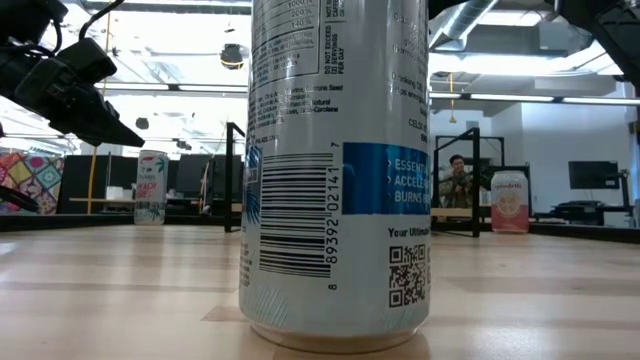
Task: Place canned beverage on shelf
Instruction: Put the right white blue soda can on the shelf aligned with the other white blue soda can, then put the bottom white pink soda can on the shelf aligned with the other white pink soda can
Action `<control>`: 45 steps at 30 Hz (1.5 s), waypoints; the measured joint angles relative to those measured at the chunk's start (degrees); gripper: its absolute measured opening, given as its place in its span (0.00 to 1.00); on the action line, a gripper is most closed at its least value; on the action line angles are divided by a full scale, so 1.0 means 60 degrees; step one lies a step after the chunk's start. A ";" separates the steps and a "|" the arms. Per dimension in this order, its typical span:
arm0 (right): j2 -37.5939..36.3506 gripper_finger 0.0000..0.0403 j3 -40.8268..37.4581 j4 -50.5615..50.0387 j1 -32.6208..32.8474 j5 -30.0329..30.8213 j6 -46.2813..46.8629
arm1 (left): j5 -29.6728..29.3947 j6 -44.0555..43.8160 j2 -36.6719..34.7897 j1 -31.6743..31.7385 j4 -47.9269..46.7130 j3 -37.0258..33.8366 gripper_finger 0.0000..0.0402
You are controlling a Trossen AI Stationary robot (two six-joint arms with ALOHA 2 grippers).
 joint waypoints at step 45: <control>-0.1165 0.91 0.3090 -0.3014 0.1496 -0.2752 -0.0780 | 0.0004 -0.0004 -0.0001 0.0001 0.0000 -0.0002 0.03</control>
